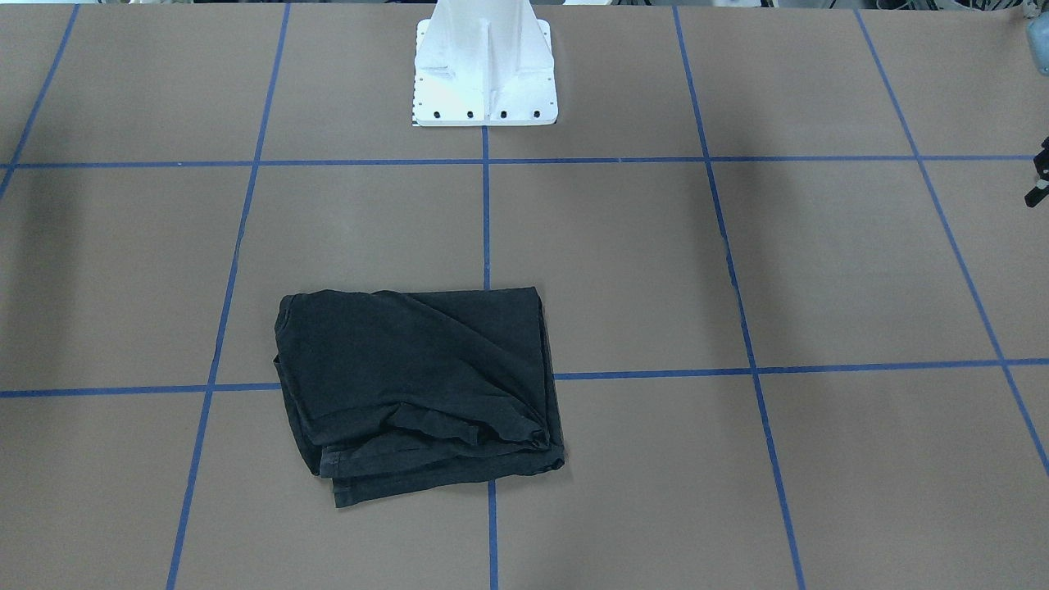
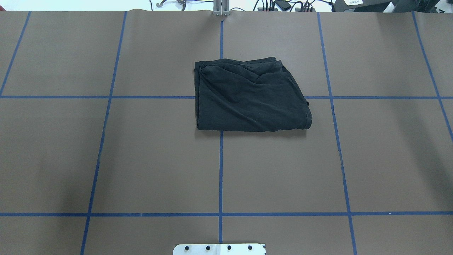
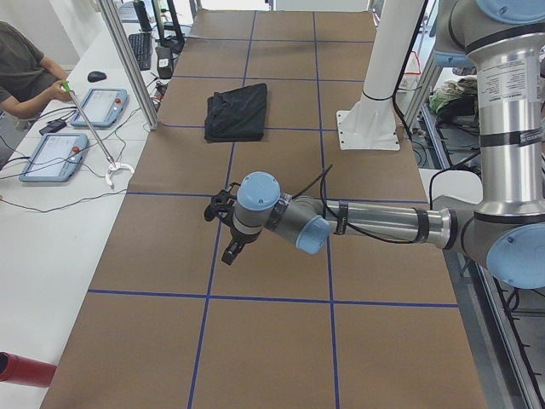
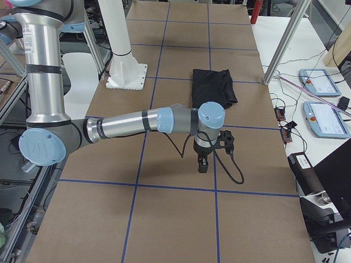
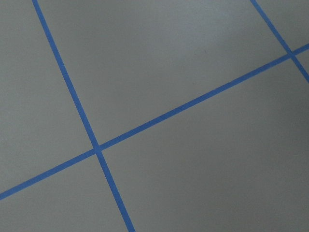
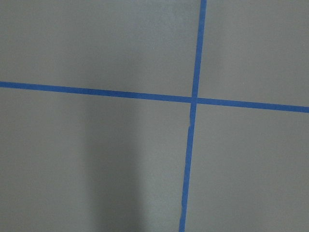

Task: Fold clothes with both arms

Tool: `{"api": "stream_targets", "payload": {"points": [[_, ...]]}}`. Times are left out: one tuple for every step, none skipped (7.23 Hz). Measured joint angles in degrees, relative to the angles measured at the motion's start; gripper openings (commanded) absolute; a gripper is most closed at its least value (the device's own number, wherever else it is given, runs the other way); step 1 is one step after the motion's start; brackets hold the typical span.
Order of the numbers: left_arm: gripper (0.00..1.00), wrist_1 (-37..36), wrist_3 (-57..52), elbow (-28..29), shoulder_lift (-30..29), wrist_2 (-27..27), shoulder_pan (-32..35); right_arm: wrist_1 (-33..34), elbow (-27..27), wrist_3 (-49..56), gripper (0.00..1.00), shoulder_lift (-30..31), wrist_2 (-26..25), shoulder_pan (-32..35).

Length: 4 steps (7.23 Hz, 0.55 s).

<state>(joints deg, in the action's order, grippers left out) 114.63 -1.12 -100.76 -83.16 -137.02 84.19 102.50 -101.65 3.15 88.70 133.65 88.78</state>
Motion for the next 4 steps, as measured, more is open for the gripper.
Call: {"api": "stream_targets", "payload": {"points": [[1.0, -1.81, 1.06, 1.61, -2.6, 0.05, -0.07, -0.01, -0.07, -0.31, 1.0, -0.05, -1.85, -0.64], [1.0, -3.8, 1.64, 3.22, -5.09, 0.07, -0.12, 0.0, 0.01, -0.48, 1.0, -0.08, -2.82, -1.06], [1.0, -6.17, 1.87, 4.5, -7.4, 0.1, -0.18, -0.02, 0.55, -0.64, 1.0, 0.03, -3.12, -1.23], [1.0, -8.34, 1.93, 5.14, -9.04, 0.1, -0.22, -0.09, 1.3, -0.86, 1.0, 0.27, -2.99, -1.28]]}}
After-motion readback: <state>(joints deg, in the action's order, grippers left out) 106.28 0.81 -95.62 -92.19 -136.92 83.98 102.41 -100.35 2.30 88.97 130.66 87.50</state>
